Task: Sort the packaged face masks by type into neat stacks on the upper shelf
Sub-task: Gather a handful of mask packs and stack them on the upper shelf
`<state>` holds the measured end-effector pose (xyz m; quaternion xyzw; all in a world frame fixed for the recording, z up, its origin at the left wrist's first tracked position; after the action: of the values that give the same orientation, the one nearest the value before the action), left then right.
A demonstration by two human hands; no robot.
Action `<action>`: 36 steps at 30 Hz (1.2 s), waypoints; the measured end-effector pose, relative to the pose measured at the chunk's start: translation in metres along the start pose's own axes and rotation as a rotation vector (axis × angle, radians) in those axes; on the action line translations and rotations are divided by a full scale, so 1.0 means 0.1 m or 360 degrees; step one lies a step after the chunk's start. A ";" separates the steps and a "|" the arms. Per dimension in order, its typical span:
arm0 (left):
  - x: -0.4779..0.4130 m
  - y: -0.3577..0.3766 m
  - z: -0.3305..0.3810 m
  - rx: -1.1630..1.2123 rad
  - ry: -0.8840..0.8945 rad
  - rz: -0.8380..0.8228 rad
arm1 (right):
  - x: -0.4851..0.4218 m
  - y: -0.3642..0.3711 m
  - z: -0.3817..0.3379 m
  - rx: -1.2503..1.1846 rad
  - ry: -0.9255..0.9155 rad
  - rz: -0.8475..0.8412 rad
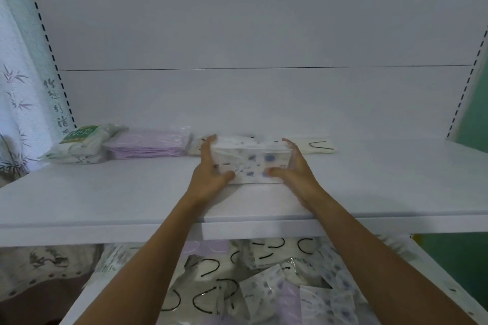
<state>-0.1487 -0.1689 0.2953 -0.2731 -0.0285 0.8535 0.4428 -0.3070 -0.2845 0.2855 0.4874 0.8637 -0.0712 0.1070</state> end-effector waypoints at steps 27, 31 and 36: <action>0.00 -0.01 -0.08 -0.0515 -0.0015 0.0203 | 0.14 -0.11 -0.14 0.0573 -0.0093 0.0411; 0.01 -0.03 0.03 -0.0333 0.0323 0.0242 | 0.15 -0.05 -0.18 0.0541 -0.0136 0.0349; 0.08 -0.01 0.10 -0.0591 0.0424 0.0183 | 0.18 -0.06 -0.16 0.0516 -0.0090 0.0373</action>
<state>-0.1568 -0.1602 0.3000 -0.4611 -0.1107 0.8139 0.3356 -0.3231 -0.2693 0.2966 0.5933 0.7748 -0.2101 0.0590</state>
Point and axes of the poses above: each hand's wrist, its own x-axis away from the middle knuckle, its own y-axis out of the palm, z = x × y, the point moved 4 cm from there along -x, towards the middle knuckle, and after that the axes turned 1 degree about z, right-handed, at the moved point
